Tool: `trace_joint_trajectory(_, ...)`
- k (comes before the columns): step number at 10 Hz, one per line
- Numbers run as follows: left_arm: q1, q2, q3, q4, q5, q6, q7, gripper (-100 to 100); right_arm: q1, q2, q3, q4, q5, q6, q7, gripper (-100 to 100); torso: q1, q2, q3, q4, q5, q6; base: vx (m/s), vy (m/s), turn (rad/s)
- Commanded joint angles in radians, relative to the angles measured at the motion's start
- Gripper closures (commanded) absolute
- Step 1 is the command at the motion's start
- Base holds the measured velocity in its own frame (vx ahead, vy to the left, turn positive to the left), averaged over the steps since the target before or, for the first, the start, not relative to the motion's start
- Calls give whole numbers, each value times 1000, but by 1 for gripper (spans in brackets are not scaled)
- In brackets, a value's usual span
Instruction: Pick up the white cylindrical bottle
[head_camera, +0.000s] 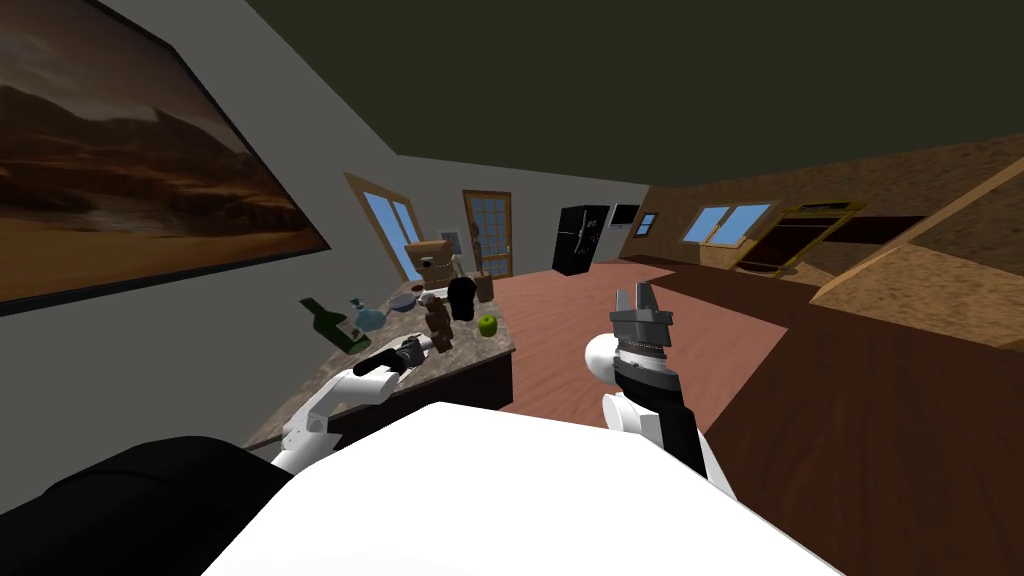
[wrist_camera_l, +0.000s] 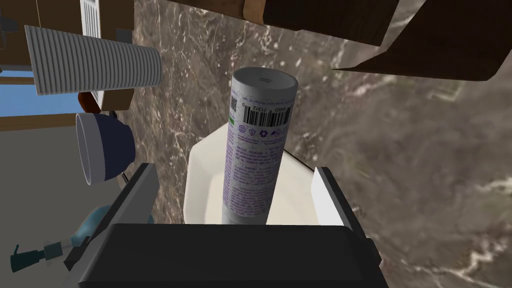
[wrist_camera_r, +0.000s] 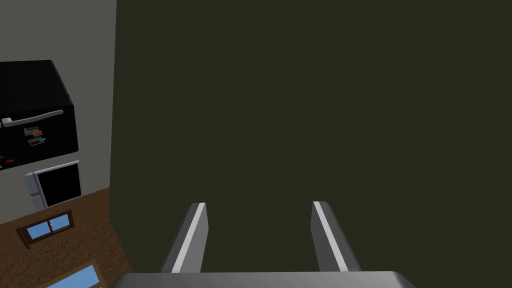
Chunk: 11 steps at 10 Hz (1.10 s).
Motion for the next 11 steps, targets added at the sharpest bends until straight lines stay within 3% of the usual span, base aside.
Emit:
trace_joint_trajectory(1, -32, 2, 13, 49, -4, -3, 1, -100, 0, 0, 0, 0, 0, 0, 0, 0, 0, 0, 0, 0, 0, 0, -54, -13, -195)
trace_joint_trajectory(9, -160, 8, 65, 246, -19, -16, 7, -100, 0, 0, 0, 0, 0, 0, 0, 0, 0, 5, 3, 1, 0, 0, -76, -6, -146)
trace_joint_trajectory(10, -148, 8, 61, 228, -17, -15, 6, -100, 0, 0, 0, 0, 0, 0, 0, 0, 0, 5, 3, 1, 0, 0, -27, -5, -22)
trace_joint_trajectory(11, -149, 8, 62, 230, -17, -15, 7, 100, 0, 0, 0, 0, 0, 0, 0, 0, 0, 3, 2, 1, 0, -1, -6, -3, 4)
